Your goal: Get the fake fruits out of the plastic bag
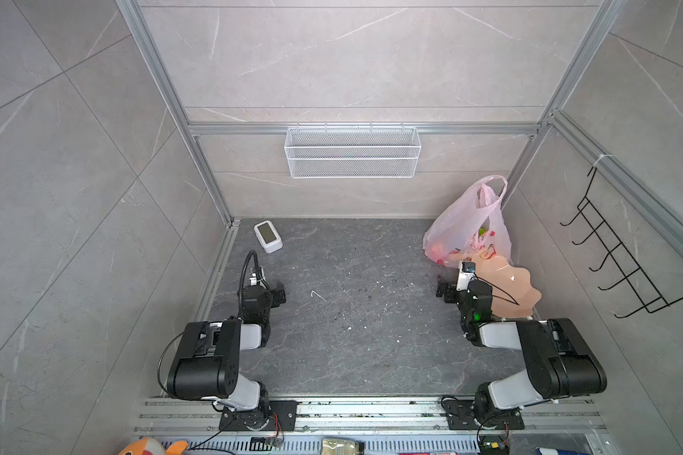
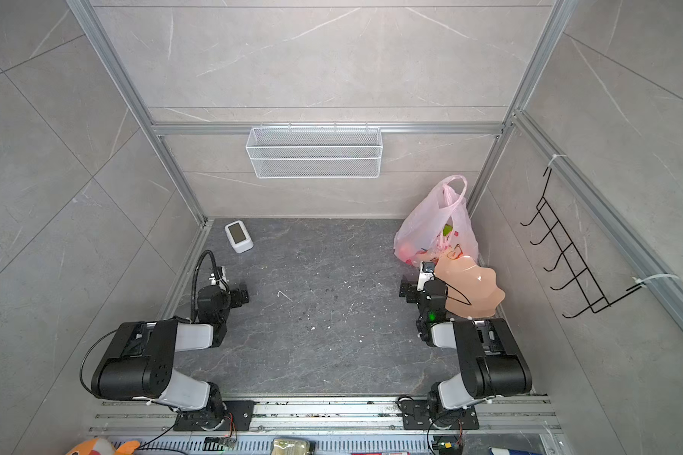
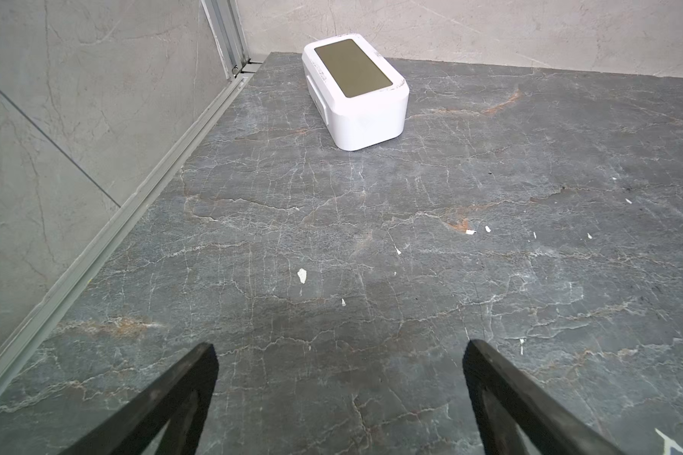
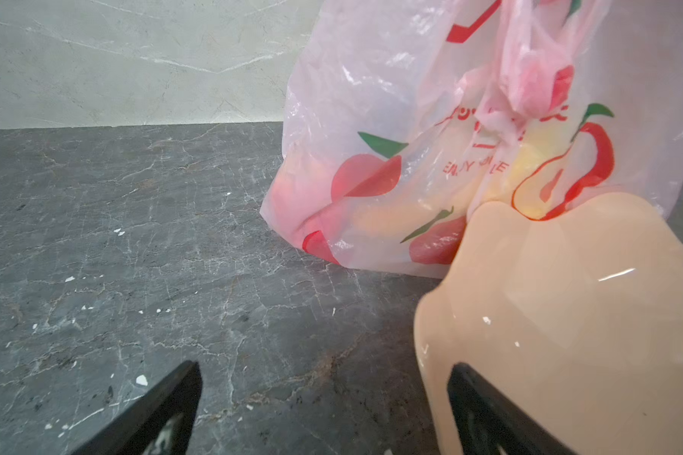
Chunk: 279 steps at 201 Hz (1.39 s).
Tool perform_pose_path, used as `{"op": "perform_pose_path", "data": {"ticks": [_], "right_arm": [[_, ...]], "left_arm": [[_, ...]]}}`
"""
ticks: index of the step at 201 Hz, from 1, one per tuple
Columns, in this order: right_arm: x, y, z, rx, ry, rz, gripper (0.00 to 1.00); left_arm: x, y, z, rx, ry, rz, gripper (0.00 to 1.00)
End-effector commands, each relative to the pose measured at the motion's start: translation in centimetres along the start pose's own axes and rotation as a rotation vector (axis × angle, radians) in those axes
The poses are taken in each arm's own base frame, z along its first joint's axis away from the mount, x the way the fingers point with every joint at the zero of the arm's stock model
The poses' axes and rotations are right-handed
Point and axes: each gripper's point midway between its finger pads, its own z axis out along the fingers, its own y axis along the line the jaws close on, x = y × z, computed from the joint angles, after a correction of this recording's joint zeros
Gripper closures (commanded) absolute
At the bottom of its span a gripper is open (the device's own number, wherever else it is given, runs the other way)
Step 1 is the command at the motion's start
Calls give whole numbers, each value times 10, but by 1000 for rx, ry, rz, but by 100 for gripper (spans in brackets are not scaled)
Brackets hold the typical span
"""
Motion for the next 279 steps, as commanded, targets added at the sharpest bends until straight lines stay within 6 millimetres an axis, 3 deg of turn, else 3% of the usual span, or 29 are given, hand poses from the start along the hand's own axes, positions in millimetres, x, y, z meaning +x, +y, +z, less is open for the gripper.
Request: {"op": "perform_pose_path", "data": {"ticks": [1,209,242,279], "right_arm": [[-2,1,0,-8,-15,8,0],[-4,5,-2,-34,-22,-4,0],[-22,12,-23,-48,-81,-29,0],[-66,32,-58,-100,-135,-42,0]], "left_arm": [[-12,-1,0,11,-39,13,0],[-15,-3,-4,20,-52,25,0],[-34,-10,-25,-28,-68,89,0],[-89,-37,-58,-34,-177,111,0]]}}
